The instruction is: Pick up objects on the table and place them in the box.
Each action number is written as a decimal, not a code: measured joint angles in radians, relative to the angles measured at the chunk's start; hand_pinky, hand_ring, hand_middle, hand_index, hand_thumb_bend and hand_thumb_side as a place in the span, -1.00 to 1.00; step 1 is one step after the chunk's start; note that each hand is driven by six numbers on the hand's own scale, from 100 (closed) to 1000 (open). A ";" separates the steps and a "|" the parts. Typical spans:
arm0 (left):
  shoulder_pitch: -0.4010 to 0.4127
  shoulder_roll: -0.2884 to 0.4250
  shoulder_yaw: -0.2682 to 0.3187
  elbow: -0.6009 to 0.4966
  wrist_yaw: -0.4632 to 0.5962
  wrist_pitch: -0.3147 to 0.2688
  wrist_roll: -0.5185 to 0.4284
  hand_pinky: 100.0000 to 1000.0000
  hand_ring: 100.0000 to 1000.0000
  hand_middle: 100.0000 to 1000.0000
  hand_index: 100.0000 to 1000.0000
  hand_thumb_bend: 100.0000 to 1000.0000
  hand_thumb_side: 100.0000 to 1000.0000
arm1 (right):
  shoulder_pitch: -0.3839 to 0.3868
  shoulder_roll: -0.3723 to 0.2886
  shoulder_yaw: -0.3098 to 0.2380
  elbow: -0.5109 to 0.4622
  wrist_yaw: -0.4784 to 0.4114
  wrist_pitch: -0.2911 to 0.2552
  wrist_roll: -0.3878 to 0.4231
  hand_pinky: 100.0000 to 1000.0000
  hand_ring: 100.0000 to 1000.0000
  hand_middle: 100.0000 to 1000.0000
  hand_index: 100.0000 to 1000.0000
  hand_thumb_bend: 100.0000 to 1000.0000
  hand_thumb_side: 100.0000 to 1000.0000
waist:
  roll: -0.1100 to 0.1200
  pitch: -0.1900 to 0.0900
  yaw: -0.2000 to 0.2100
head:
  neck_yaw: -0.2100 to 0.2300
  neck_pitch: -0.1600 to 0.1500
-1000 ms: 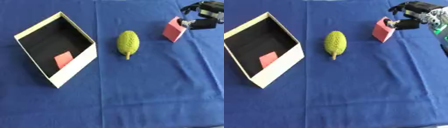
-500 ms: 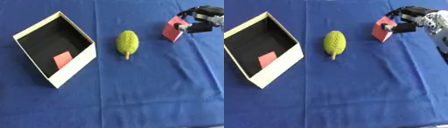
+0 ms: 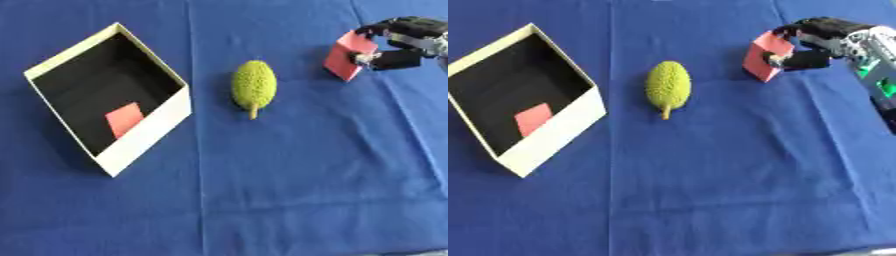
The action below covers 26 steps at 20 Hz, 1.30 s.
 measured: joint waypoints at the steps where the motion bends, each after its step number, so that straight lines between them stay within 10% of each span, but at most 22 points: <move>1: 0.000 0.000 0.000 0.000 0.000 0.000 0.000 0.34 0.48 0.48 0.63 -0.90 0.35 | -0.001 0.003 0.000 0.002 0.000 -0.001 -0.001 0.70 0.88 0.57 0.96 -0.72 1.00 | 0.000 0.000 0.000 | 0.000 0.000; 26: 0.000 0.000 0.000 0.000 0.001 0.008 -0.016 0.34 0.48 0.49 0.62 -0.90 0.36 | 0.028 0.012 -0.030 -0.067 0.041 0.062 -0.080 0.70 0.87 0.58 1.00 -0.64 1.00 | 0.003 0.005 -0.002 | -0.004 -0.002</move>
